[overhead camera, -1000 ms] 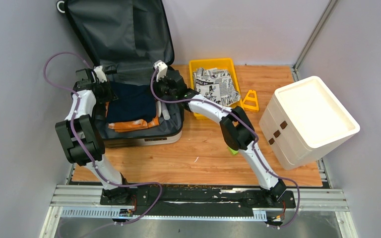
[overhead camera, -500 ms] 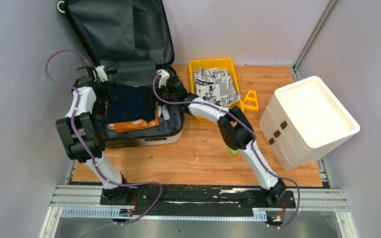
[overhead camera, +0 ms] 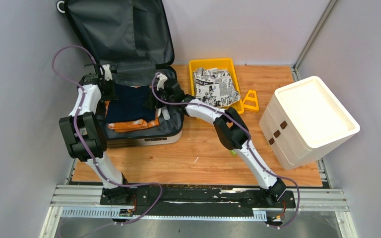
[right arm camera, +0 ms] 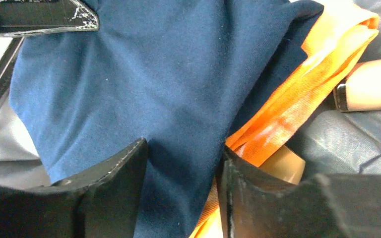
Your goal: Open, take out, and arrange the luggage
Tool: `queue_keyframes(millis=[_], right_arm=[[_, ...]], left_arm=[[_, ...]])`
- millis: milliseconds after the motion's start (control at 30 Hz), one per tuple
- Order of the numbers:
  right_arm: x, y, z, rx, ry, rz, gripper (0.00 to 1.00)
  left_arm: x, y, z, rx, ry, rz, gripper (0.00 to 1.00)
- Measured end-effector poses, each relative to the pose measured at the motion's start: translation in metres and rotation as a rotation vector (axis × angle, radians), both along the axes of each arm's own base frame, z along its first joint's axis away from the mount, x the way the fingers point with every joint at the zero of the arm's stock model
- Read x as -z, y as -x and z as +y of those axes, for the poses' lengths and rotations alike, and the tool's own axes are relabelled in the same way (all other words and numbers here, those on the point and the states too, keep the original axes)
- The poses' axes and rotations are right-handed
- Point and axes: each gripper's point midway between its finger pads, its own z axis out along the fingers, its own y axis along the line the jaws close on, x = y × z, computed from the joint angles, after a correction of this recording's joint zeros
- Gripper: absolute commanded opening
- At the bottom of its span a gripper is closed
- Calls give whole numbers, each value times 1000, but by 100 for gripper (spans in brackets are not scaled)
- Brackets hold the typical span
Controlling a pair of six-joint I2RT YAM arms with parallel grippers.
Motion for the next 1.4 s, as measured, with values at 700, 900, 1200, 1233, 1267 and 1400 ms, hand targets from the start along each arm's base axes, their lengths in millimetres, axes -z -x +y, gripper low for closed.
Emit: queue_keyframes(millis=[700, 900, 1200, 1233, 1267, 1400], right_arm=[[1, 12, 18, -17, 75, -154, 6], [-12, 12, 20, -27, 91, -236, 0], [-51, 11, 24, -40, 64, -376, 0], [-53, 11, 25, -41, 62, -385, 0], [-54, 11, 25, -42, 61, -391, 0], [-55, 11, 26, -44, 67, -411, 0]], left_arm=[[-2, 4, 10, -22, -73, 28, 0], [-1, 6, 14, -37, -91, 38, 0], [-8, 15, 22, -68, -132, 52, 0], [-8, 16, 22, -70, -136, 54, 0], [-9, 16, 22, -72, -139, 56, 0], [-11, 17, 22, -73, -144, 62, 0]])
